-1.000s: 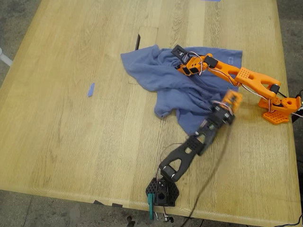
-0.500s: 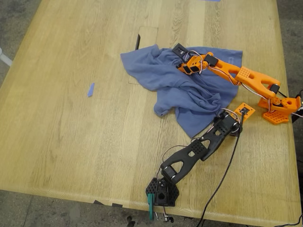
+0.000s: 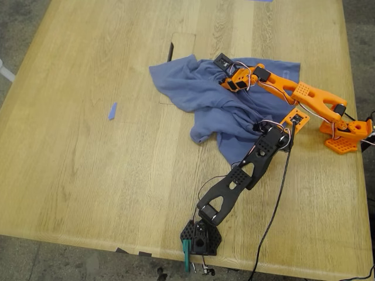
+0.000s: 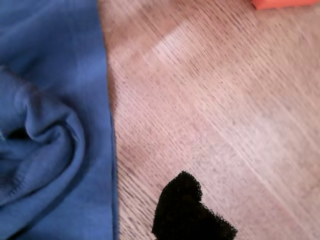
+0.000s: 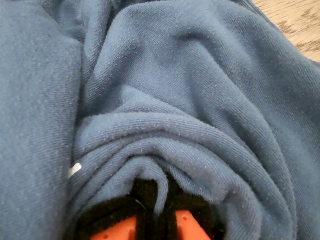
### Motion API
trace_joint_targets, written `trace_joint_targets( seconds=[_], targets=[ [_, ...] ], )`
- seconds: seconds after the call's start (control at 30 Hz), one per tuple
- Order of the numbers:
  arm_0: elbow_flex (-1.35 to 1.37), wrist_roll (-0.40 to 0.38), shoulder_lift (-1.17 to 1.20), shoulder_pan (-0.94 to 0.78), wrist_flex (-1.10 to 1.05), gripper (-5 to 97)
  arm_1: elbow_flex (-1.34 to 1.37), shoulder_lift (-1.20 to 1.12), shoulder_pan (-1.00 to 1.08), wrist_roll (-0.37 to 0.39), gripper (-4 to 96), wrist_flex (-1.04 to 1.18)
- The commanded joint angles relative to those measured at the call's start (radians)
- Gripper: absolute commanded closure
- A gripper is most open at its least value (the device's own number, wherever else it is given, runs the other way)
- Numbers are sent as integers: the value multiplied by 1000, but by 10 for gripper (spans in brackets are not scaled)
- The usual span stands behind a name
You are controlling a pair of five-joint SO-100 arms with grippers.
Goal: Fold a T-shirt
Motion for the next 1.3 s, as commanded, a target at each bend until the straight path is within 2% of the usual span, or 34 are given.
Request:
trace_joint_targets(
  seconds=[0.0,0.27,0.97,1.27],
  targets=[
    [-18,55,175,-37,-40,345,-12,55,31,-3,914,18],
    [-17,94,74,-60,-164,341,-12,57,31,-5,914,31],
    [-21,75,-153,-57,-247,347,-12,58,57,-5,914,34],
    [-20,69,-321,-74,-377,361,-12,67,57,-5,914,38]
  ],
)
